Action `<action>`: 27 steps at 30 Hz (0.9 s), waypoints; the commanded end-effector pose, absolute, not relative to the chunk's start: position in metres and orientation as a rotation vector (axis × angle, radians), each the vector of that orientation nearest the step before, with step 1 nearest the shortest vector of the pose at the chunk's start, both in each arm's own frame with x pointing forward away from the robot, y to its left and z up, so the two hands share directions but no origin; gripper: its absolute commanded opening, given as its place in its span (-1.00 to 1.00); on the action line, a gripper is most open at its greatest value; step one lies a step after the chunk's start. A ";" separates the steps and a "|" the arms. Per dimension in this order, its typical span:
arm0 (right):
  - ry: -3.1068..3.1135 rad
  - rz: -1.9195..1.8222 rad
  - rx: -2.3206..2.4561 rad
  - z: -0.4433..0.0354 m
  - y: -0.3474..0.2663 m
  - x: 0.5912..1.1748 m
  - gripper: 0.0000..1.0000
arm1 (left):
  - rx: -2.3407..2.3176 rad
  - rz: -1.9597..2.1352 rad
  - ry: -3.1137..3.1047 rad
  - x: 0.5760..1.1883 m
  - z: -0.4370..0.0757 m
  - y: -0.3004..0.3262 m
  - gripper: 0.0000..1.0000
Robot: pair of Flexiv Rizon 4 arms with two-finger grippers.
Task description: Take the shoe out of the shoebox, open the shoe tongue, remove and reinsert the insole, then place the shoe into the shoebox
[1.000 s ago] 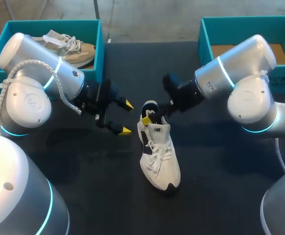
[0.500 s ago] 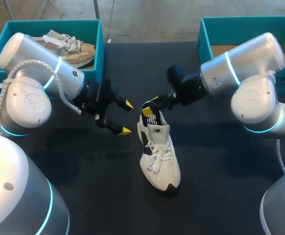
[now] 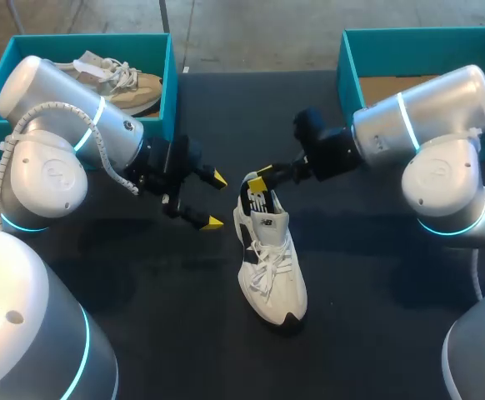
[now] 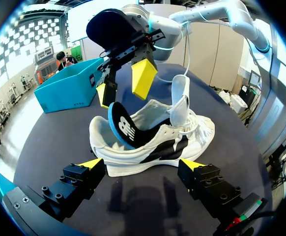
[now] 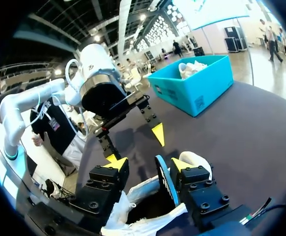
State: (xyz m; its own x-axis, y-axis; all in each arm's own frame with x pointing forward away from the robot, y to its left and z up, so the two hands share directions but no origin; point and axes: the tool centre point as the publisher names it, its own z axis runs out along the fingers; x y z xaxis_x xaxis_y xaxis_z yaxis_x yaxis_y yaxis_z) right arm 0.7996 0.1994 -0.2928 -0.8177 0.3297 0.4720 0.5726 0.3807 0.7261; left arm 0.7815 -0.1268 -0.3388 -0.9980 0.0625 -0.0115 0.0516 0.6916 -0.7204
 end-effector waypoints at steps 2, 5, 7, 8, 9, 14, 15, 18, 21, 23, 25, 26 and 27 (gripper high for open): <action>-2.388 -1.427 -0.812 -0.288 0.190 0.801 0.11 | -0.097 1.222 -2.879 0.781 -0.339 -0.127 1.00; -2.383 -1.455 -0.845 -0.284 0.184 0.803 0.11 | -0.097 1.222 -2.879 0.781 -0.339 -0.127 1.00; -2.375 -1.464 -0.870 -0.282 0.181 0.802 -0.01 | -0.097 1.222 -2.879 0.781 -0.339 -0.127 1.00; -2.373 -1.473 -0.874 -0.282 0.180 0.801 -0.04 | -0.097 1.222 -2.879 0.781 -0.339 -0.127 1.00; -2.372 -1.475 -0.881 -0.281 0.180 0.801 -0.16 | -0.097 1.222 -2.879 0.781 -0.339 -0.127 1.00; -2.386 -1.449 -0.924 -0.278 0.177 0.796 -1.00 | -0.097 1.222 -2.879 0.781 -0.339 -0.127 1.00; -2.387 -1.453 -0.933 -0.277 0.175 0.795 -1.00 | -0.097 1.222 -2.879 0.781 -0.339 -0.127 1.00; -2.408 -1.455 -0.978 -0.271 0.173 0.791 -1.00 | -0.097 1.222 -2.879 0.781 -0.339 -0.127 1.00; -2.408 -1.455 -0.978 -0.271 0.173 0.791 -1.00 | -0.097 1.222 -2.879 0.781 -0.339 -0.127 1.00; -2.408 -1.455 -0.978 -0.271 0.173 0.791 -1.00 | -0.097 1.222 -2.879 0.781 -0.339 -0.127 1.00; -2.408 -1.455 -0.978 -0.271 0.173 0.791 -1.00 | -0.097 1.222 -2.879 0.781 -0.339 -0.127 1.00; -2.408 -1.455 -0.978 -0.271 0.173 0.791 -1.00 | -0.097 1.222 -2.879 0.781 -0.339 -0.127 1.00; -2.408 -1.455 -0.978 -0.271 0.173 0.791 -1.00 | -0.097 1.222 -2.879 0.781 -0.339 -0.127 1.00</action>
State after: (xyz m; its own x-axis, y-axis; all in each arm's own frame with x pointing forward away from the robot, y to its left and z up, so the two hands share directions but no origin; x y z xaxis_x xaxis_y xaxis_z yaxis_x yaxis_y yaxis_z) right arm 0.7919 0.1721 -0.2706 -0.7734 0.4457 0.4509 0.6060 0.3110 0.7321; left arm 0.7815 -0.1268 -0.3388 -0.9980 0.0625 -0.0115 0.0516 0.6916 -0.7204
